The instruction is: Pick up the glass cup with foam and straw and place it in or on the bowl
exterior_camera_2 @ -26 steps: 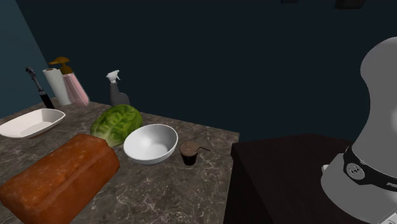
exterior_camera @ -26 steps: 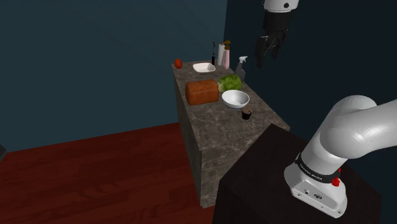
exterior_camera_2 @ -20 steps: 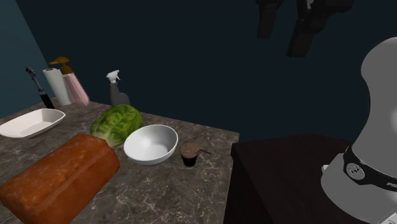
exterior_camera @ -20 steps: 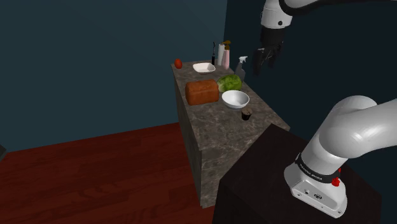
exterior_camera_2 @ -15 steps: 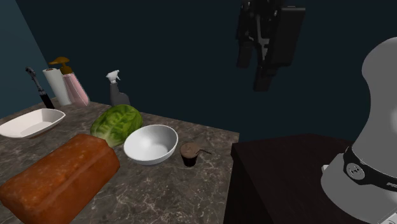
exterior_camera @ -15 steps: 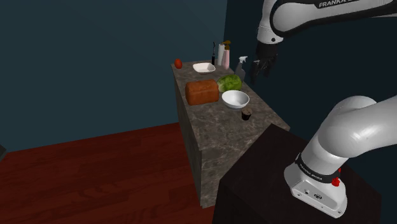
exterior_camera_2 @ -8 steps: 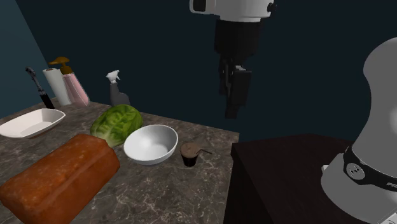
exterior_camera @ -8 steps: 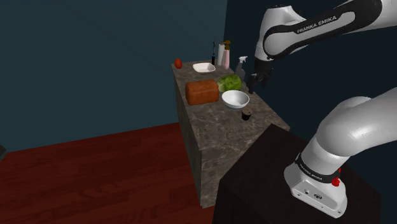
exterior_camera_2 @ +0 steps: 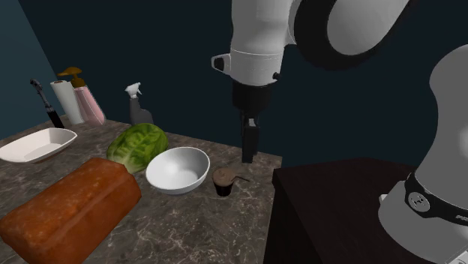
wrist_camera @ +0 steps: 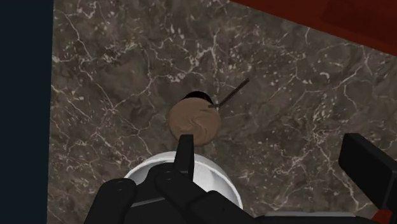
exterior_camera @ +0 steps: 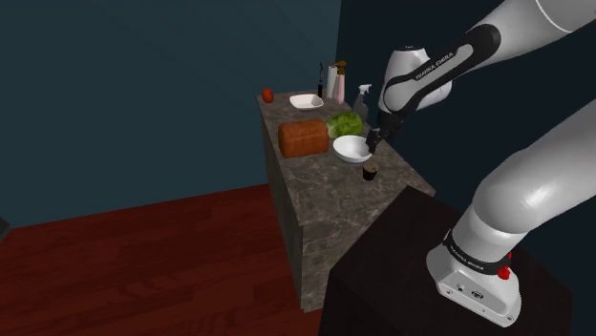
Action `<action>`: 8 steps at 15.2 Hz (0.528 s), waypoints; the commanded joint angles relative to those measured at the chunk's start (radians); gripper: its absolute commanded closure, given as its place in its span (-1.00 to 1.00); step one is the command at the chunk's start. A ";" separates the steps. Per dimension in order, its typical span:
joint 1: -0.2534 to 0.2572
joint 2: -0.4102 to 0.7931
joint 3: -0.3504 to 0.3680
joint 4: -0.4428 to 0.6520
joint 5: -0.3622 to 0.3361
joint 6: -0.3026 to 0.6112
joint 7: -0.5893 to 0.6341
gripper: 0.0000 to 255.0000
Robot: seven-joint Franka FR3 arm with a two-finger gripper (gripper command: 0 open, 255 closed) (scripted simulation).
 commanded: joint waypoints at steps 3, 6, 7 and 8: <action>0.002 0.181 -0.050 0.028 0.045 0.166 -0.057 -1.00; 0.006 0.323 -0.074 0.067 0.139 0.273 -0.140 -1.00; 0.002 0.371 -0.073 0.083 0.184 0.305 -0.178 -1.00; -0.008 0.419 -0.065 0.101 0.233 0.334 -0.218 -1.00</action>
